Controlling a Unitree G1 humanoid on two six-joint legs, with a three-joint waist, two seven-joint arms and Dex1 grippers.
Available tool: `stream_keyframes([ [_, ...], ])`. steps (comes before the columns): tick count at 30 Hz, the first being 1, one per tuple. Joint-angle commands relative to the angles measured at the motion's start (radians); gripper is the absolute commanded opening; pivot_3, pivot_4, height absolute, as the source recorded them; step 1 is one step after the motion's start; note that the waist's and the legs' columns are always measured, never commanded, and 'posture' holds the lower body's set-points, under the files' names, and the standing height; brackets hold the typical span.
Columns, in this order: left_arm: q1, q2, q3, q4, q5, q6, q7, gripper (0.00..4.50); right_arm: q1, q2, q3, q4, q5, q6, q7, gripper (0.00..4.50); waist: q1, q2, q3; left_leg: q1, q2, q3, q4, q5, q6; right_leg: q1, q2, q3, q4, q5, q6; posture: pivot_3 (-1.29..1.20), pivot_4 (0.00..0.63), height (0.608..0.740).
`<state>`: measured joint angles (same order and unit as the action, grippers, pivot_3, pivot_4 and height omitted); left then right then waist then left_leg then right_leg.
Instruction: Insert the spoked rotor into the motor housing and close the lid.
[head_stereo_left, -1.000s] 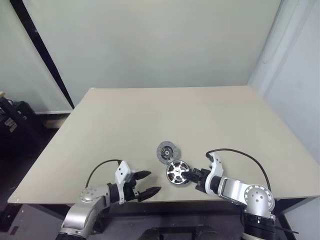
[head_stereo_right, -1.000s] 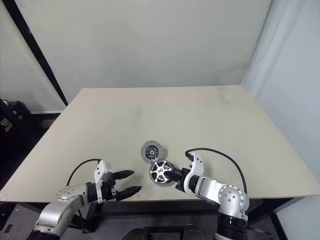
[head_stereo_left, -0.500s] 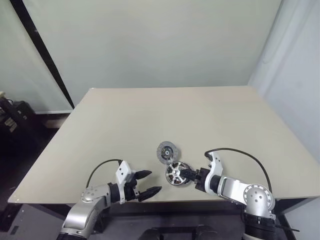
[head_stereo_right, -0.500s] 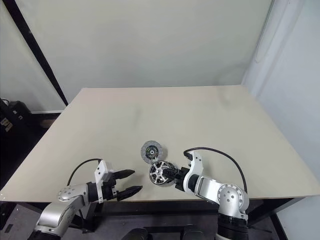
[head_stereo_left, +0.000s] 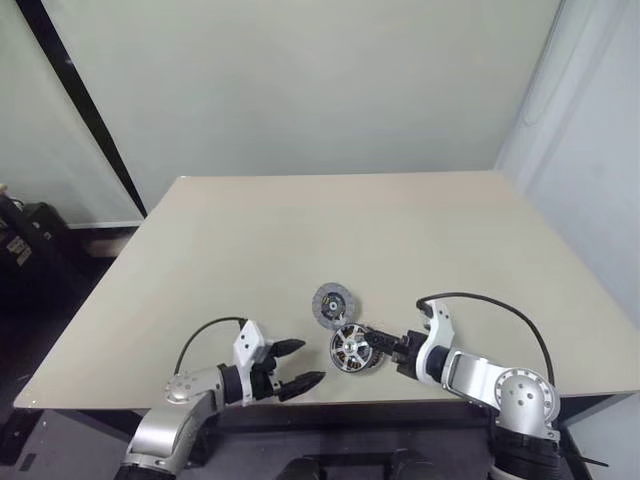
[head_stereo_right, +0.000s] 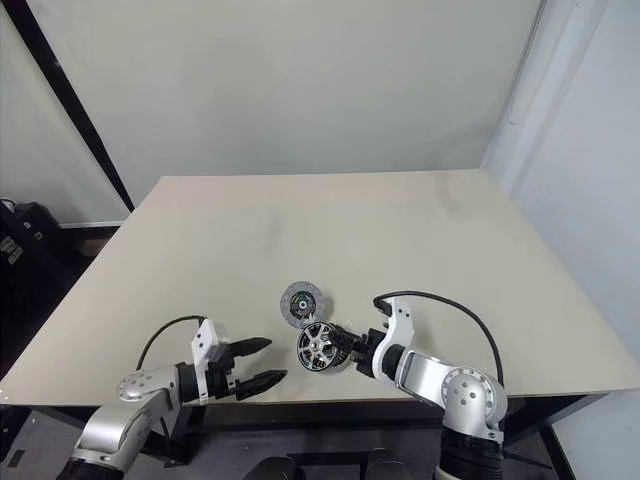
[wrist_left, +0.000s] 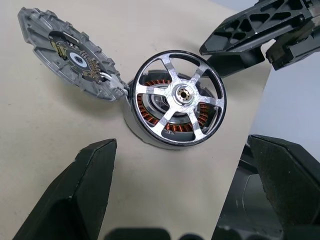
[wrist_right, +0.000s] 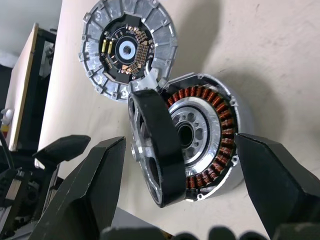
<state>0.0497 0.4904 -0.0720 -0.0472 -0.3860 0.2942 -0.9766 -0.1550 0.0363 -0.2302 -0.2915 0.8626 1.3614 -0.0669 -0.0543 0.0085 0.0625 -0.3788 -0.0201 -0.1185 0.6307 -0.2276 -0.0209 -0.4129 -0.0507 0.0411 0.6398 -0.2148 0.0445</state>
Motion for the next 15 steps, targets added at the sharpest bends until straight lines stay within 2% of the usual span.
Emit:
stream_keyframes([
  [1, -0.013, -0.001, 0.002, -0.016, -0.002, -0.010, 0.001, 4.50, -0.011, 0.004, 0.016, -0.020, 0.002, -0.008, 0.020, 3.79, 0.000, 0.000, 0.000, 0.000, 0.000, 0.000, 0.000, 0.000, 0.000, 0.000, 0.000, 0.000, 0.000, 0.000, 0.000, 0.00, 0.000, 0.740],
  [3, -0.011, -0.001, 0.003, -0.017, -0.002, -0.010, 0.003, 4.50, -0.010, 0.007, 0.023, -0.010, -0.005, -0.015, 0.023, 3.79, 0.000, 0.000, 0.000, 0.000, 0.000, 0.000, 0.000, 0.000, 0.000, 0.000, 0.000, 0.000, 0.000, 0.000, 0.000, 0.00, 0.000, 0.740],
  [6, -0.006, -0.001, 0.005, -0.020, -0.002, -0.009, 0.006, 4.50, -0.012, 0.020, 0.018, 0.007, -0.006, -0.018, 0.017, 3.18, 0.000, 0.000, 0.000, 0.000, 0.000, 0.000, 0.000, 0.000, 0.000, 0.000, 0.000, 0.000, 0.000, 0.000, 0.000, 0.00, 0.000, 0.740],
  [12, -0.003, 0.001, 0.008, -0.024, -0.004, -0.009, 0.011, 4.50, -0.020, 0.034, -0.012, 0.020, 0.009, -0.006, 0.011, 1.05, 0.000, 0.000, 0.000, 0.000, 0.000, 0.000, 0.000, 0.000, 0.000, 0.000, 0.000, 0.000, 0.000, 0.000, 0.000, 0.00, 0.000, 0.740],
  [14, -0.003, 0.001, 0.008, -0.024, -0.005, -0.010, 0.011, 4.50, -0.024, 0.040, -0.029, 0.026, 0.023, 0.002, 0.011, 0.53, 0.002, 0.000, 0.000, 0.001, 0.000, 0.000, 0.000, 0.000, 0.000, 0.000, 0.000, 0.000, 0.000, 0.000, 0.000, 0.00, 0.000, 0.740],
  [15, -0.003, 0.000, 0.008, -0.024, -0.004, -0.010, 0.011, 4.50, -0.026, 0.043, -0.037, 0.029, 0.031, 0.005, 0.011, 0.42, 0.005, 0.000, 0.000, 0.001, 0.000, 0.000, 0.000, 0.000, 0.000, 0.001, 0.000, 0.000, 0.000, 0.000, 0.000, 0.00, 0.000, 0.740],
])
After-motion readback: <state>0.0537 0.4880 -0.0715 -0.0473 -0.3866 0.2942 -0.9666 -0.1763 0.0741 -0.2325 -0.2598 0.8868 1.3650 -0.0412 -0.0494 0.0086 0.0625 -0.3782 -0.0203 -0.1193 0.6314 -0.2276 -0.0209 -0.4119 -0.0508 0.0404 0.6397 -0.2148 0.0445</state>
